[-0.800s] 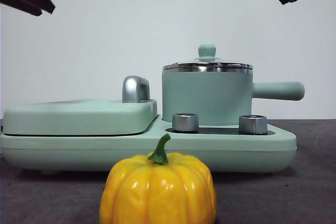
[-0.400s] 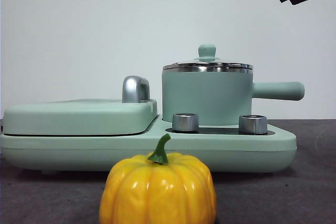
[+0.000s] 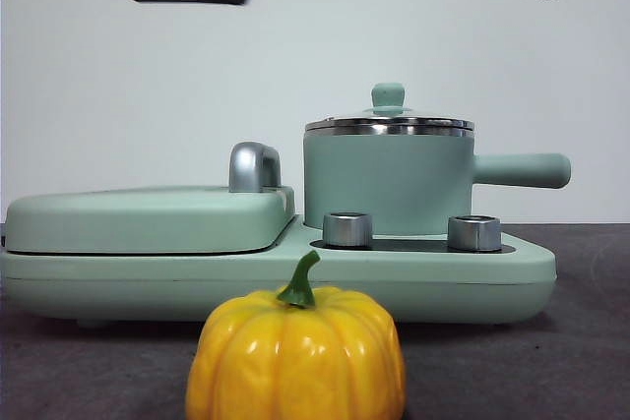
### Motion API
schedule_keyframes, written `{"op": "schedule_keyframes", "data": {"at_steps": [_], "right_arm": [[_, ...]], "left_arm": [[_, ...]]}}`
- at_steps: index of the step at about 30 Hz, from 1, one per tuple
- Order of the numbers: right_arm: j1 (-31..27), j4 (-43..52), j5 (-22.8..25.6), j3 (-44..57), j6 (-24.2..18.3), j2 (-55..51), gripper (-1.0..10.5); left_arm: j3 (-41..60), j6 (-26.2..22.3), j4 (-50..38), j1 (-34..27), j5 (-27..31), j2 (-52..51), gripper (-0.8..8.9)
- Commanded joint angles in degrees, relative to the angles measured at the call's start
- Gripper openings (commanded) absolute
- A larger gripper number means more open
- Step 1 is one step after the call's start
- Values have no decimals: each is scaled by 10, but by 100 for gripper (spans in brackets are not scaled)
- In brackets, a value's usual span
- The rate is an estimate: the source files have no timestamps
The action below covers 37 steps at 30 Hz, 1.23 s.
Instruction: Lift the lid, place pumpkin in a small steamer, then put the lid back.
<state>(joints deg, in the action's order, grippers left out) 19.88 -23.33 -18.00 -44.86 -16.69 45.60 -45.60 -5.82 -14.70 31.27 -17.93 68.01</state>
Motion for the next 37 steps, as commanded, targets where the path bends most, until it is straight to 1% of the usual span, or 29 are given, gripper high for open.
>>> {"op": "schedule_keyframes", "data": {"at_steps": [1,4,10,22,28,34,37], "right_arm": [[3,11,-1,-10,16,4,223],[4,10,-2,-10,16,4,223],[4,10,-1,-10,16,4,223],[4,10,0,-10,16,4,223],[4,10,0,-10,16,4,223],[4,10,0,-10,15,4,223],[4,10,0,-10,16,4,223]], "left_arm": [[-17,27,-35,22,15,41,250],[-38,34,-44,40,33,84,250],[-99,33,-46,61,33,168,251],[-216,30,-46,73,33,299,252],[-254,31,-45,78,33,340,252],[-257,30,-32,80,33,351,251],[-257,13,-15,81,33,351,251]]}}
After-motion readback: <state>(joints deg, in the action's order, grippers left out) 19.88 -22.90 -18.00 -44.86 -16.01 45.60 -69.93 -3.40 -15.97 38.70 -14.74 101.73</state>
